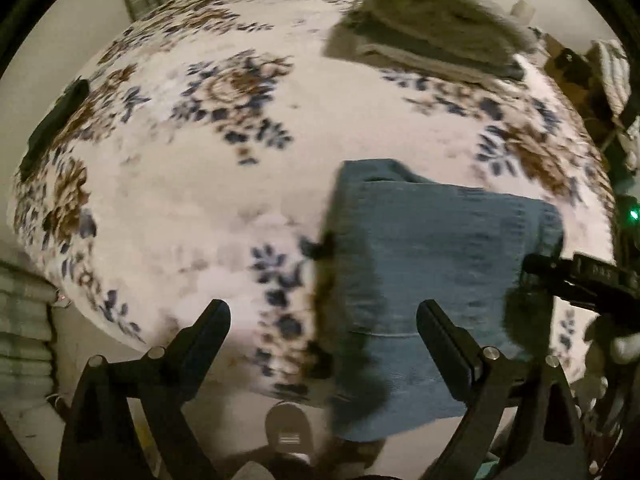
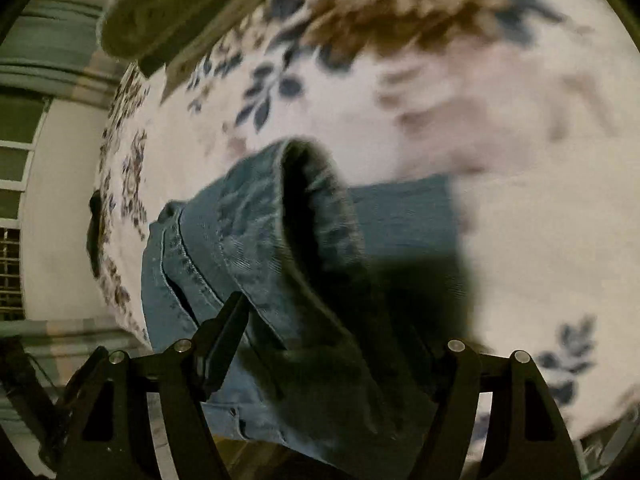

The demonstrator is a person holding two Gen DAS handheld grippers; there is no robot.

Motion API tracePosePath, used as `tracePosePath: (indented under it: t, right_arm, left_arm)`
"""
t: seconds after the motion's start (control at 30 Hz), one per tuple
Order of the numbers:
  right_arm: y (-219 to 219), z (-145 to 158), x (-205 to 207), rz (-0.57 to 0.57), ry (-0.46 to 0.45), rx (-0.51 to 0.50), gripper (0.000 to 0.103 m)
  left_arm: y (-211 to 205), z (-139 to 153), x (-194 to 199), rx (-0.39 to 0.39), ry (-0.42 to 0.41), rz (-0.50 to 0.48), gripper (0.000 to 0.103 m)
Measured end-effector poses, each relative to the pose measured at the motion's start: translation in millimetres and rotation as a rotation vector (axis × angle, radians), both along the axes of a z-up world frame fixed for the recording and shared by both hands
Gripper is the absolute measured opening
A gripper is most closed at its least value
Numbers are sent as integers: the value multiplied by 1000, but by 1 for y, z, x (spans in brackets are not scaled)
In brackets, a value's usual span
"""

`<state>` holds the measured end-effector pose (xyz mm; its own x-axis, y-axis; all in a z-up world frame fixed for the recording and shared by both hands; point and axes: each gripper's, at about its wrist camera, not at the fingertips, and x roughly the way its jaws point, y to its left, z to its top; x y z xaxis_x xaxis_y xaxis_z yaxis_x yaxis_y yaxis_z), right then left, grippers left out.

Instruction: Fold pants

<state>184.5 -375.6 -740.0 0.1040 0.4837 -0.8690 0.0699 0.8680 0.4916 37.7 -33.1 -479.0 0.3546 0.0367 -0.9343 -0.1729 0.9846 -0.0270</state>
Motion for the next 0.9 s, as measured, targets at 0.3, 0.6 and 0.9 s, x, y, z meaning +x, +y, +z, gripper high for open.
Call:
tracePosePath:
  t: [0.3, 0.6, 0.9]
  right_arm:
    - [9, 40, -32, -47, -115, -144, 13]
    - [-64, 113, -68, -189, -183, -185, 10]
    - [-116, 44, -64, -159, 88, 70, 43]
  left_arm:
    - [4, -3, 20, -27, -2, 54, 95]
    - [-30, -13, 60, -157, 18, 8, 95]
    - [-62, -42, 86, -138, 70, -88, 95]
